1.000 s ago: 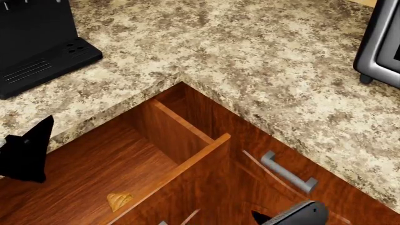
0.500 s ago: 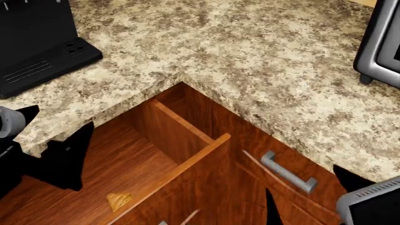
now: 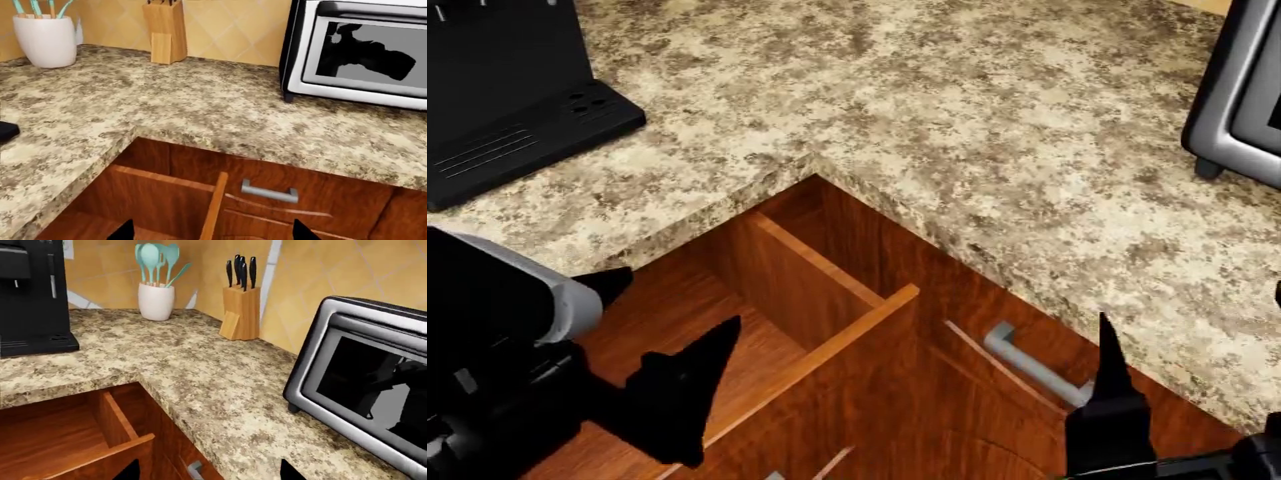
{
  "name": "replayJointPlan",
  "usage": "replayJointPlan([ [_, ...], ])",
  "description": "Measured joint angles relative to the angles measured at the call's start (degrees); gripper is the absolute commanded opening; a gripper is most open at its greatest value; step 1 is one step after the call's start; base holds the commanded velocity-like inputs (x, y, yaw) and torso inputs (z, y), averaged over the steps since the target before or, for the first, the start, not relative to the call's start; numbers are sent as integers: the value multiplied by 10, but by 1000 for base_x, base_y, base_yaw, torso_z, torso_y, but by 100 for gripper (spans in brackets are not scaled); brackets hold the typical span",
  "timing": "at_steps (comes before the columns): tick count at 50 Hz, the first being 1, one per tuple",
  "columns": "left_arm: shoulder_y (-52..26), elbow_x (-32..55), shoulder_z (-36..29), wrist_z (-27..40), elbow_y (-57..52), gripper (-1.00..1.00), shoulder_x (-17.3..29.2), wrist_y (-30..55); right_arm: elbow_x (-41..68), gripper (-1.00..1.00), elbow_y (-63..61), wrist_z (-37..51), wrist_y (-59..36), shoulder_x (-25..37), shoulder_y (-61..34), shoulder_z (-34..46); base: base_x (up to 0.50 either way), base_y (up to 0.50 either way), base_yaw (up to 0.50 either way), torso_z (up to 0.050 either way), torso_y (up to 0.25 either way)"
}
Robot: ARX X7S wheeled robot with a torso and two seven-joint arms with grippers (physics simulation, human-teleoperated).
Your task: Close the right drawer.
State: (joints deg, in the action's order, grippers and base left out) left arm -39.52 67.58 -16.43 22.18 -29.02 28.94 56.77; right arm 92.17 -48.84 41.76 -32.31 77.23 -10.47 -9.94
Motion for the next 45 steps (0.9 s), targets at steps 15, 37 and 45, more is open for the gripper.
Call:
replayJointPlan([
  [15,-4,19,-51,21,-21,100,-54,19,33,100,0,22,-91,-46,115,-252,0,0,0,0,0],
  [37,21,4,-132,26,-31,100,-116,22,50,100,-4,20,-139,-79,153,-350,0,0,0,0,0],
  [45,42,-27,-175,11,-19,100,-135,11,34,100,-2,11,-142,-90,155,-344,0,0,0,0,0],
])
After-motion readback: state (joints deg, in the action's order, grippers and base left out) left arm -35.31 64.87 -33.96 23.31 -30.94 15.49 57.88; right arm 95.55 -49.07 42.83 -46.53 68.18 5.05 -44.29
